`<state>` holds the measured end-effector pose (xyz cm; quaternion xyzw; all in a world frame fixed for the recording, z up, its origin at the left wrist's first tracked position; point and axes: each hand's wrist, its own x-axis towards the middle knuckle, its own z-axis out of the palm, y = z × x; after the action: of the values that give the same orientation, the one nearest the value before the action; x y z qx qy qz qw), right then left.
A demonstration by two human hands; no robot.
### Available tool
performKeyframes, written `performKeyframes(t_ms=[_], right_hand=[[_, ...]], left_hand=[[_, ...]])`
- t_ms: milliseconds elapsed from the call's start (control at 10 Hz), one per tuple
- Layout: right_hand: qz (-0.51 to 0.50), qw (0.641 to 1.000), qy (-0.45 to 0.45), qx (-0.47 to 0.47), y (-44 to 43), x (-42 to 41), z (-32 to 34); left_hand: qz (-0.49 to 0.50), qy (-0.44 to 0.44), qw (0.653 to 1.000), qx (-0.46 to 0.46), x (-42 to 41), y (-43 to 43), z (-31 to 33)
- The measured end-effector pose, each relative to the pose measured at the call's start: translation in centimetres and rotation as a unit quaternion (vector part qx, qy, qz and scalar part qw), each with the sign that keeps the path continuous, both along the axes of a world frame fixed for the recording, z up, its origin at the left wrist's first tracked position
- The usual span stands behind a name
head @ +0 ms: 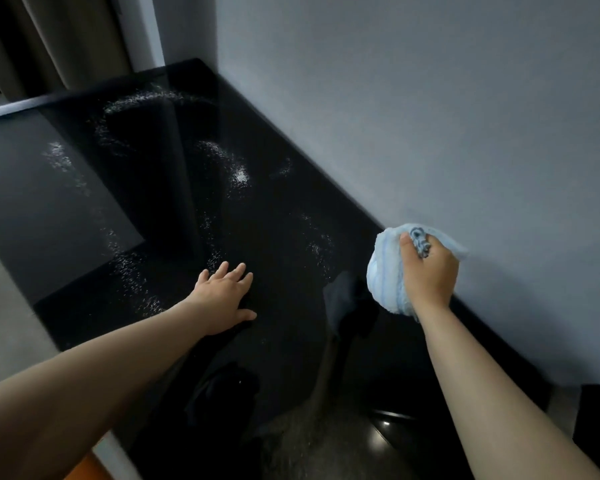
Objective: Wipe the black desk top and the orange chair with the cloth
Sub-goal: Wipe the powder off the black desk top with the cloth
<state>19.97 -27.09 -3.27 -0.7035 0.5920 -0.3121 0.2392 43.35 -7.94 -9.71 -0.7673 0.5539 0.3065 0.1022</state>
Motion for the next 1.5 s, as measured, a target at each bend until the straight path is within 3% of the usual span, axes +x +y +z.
performKeyframes(t_ms=[300,500,700,1000,1500], right_hand=[[-0.042,0.997,0.051,-0.033,-8.0,1.7,-5.3],[-0.01,0.994,0.092,-0.059,-11.3,3.2,-8.2],[0.061,0.995,0.084,-0.008,-11.6,4.7,-10.2],[0.068,0.982,0.165,0.059,-12.3,4.8,-10.0],[0.123,0.982,0.141,0.03,-7.3,4.9,-10.4]], left_hand=[[0.025,-0.019,0.999,-0.041,0.8,-5.9,-2.3],[0.036,-0.026,0.998,-0.051,0.7,-6.1,-3.5],[0.034,-0.041,0.998,-0.045,0.5,-6.3,-3.8],[0.035,-0.049,0.997,-0.047,0.3,-6.2,-3.8],[0.034,-0.052,0.997,-0.043,0.4,-6.4,-3.7]])
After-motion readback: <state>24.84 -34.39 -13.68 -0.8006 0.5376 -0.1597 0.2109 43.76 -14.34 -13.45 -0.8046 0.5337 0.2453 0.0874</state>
